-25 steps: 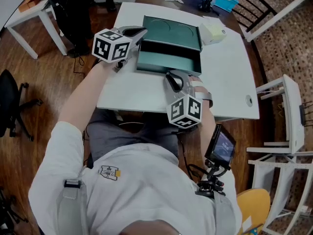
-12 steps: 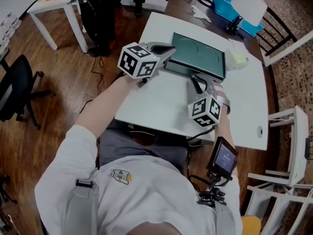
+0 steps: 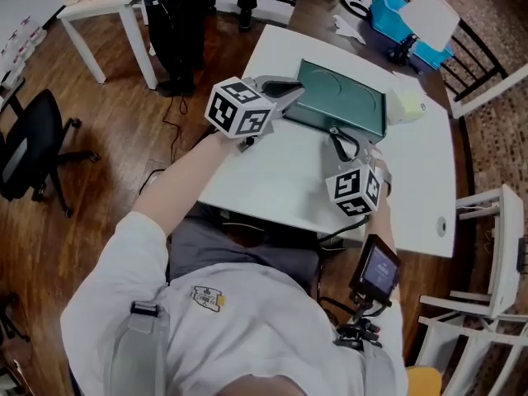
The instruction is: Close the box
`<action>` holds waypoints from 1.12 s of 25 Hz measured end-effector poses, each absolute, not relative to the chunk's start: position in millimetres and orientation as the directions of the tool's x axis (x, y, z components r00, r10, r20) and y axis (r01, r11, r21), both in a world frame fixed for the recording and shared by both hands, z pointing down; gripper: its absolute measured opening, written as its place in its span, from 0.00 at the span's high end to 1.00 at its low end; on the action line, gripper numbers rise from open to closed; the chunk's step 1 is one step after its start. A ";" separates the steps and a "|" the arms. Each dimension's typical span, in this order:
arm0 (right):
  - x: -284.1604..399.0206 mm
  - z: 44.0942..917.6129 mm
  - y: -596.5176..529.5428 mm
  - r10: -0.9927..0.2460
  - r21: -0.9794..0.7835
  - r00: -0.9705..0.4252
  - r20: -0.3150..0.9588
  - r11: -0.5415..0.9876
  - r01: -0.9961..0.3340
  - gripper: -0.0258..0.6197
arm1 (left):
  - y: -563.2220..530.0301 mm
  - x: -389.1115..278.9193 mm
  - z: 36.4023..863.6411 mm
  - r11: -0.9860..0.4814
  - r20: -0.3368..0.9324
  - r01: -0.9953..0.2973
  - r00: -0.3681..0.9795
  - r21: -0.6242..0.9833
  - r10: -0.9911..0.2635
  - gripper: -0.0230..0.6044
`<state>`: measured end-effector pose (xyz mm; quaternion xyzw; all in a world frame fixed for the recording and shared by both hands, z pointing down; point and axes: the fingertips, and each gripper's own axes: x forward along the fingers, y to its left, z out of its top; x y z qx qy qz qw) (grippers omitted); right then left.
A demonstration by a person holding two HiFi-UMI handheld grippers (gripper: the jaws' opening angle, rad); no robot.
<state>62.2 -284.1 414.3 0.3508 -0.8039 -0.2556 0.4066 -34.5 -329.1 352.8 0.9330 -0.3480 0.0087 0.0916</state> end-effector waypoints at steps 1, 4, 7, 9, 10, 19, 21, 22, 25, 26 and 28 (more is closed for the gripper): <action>62.1 411.3 -278.4 -0.768 0.670 -0.446 0.460 0.630 -0.393 0.86 | -322.5 -39.0 351.8 -0.743 0.074 -0.650 0.759 0.163 -0.647 0.96; 81.5 395.2 -259.3 -0.749 0.495 -0.538 0.385 0.660 -0.565 0.91 | -288.5 -41.5 344.4 -0.766 0.042 -0.620 0.781 0.168 -0.623 0.96; 118.4 379.9 -242.0 -0.722 0.212 -0.631 0.284 0.689 -0.693 0.93 | -247.7 -26.3 342.8 -0.804 0.032 -0.570 0.819 0.168 -0.573 0.96; 136.4 373.0 -230.3 -0.701 0.057 -0.679 0.216 0.704 -0.708 0.94 | -222.9 -15.0 347.9 -0.826 0.050 -0.542 0.839 0.151 -0.542 0.97; 142.8 368.8 -225.1 -0.694 0.004 -0.697 0.180 0.710 -0.705 0.95 | -212.9 -10.5 351.9 -0.834 0.067 -0.536 0.844 0.134 -0.532 0.96; 145.3 373.6 -214.5 -0.623 -0.092 -0.762 0.177 0.760 -0.643 0.96 | -198.4 0.2 370.8 -0.836 0.149 -0.542 0.837 0.088 -0.527 0.97; 146.0 373.9 -213.8 -0.624 -0.097 -0.761 0.179 0.758 -0.645 0.96 | -198.0 0.9 370.9 -0.837 0.150 -0.541 0.838 0.088 -0.525 0.97; 146.2 373.8 -213.5 -0.625 -0.097 -0.760 0.179 0.758 -0.645 0.96 | -197.8 0.9 370.7 -0.837 0.150 -0.540 0.838 0.088 -0.525 0.97; 145.9 373.4 -213.4 -0.625 -0.098 -0.760 0.178 0.757 -0.646 0.96 | -197.4 0.3 369.8 -0.837 0.150 -0.540 0.838 0.087 -0.525 0.97; 145.8 373.2 -213.4 -0.625 -0.097 -0.761 0.177 0.758 -0.645 0.96 | -197.3 0.3 369.5 -0.837 0.150 -0.541 0.838 0.087 -0.525 0.97; 145.7 372.9 -213.6 -0.624 -0.097 -0.762 0.175 0.759 -0.644 0.96 | -197.3 0.3 369.1 -0.837 0.151 -0.541 0.837 0.086 -0.526 0.97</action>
